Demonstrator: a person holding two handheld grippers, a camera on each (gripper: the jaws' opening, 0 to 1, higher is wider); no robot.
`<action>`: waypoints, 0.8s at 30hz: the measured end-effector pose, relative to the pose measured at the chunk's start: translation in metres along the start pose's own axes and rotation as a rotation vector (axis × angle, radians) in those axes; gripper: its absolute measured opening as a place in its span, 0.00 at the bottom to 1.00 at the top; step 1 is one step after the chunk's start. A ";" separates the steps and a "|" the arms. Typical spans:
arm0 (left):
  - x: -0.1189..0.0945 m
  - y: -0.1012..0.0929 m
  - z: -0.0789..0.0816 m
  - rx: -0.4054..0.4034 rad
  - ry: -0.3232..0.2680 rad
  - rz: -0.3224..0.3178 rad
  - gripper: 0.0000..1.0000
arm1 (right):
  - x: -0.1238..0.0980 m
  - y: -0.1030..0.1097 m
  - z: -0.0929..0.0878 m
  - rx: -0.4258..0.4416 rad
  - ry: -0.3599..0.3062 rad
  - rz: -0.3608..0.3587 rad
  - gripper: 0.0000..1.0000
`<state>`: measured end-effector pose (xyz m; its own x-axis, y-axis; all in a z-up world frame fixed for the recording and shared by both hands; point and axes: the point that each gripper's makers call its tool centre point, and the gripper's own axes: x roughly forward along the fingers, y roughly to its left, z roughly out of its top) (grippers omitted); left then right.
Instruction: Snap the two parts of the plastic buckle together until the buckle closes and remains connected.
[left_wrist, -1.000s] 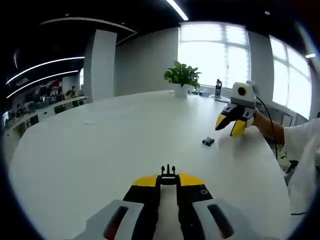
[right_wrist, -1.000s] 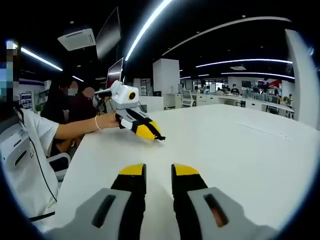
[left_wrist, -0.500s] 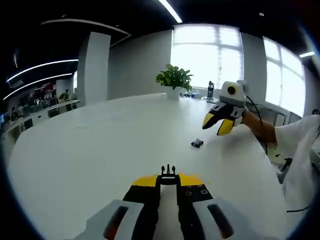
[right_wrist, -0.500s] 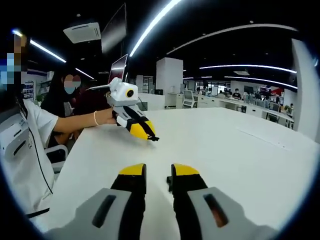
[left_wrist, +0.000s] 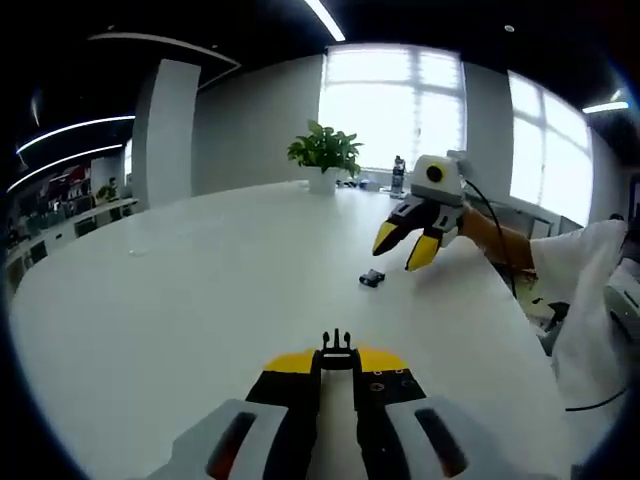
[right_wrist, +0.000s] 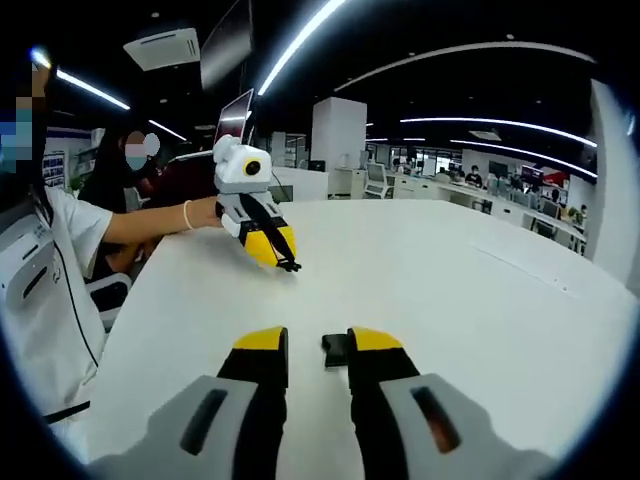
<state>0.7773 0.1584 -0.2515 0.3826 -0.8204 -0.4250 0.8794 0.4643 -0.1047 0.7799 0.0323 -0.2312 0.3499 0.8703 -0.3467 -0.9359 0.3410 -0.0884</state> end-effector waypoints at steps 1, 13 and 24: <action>0.000 -0.001 0.000 0.006 0.001 -0.004 0.11 | 0.000 -0.001 0.000 -0.001 0.002 -0.002 0.23; -0.002 -0.011 0.001 0.052 0.061 -0.066 0.11 | 0.003 -0.002 -0.008 0.002 0.037 -0.002 0.23; 0.003 -0.015 -0.004 0.072 0.088 -0.092 0.11 | 0.006 -0.005 -0.021 0.032 0.089 -0.016 0.21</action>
<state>0.7636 0.1503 -0.2547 0.2761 -0.8241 -0.4946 0.9288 0.3611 -0.0831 0.7858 0.0287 -0.2529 0.3582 0.8304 -0.4268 -0.9280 0.3670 -0.0648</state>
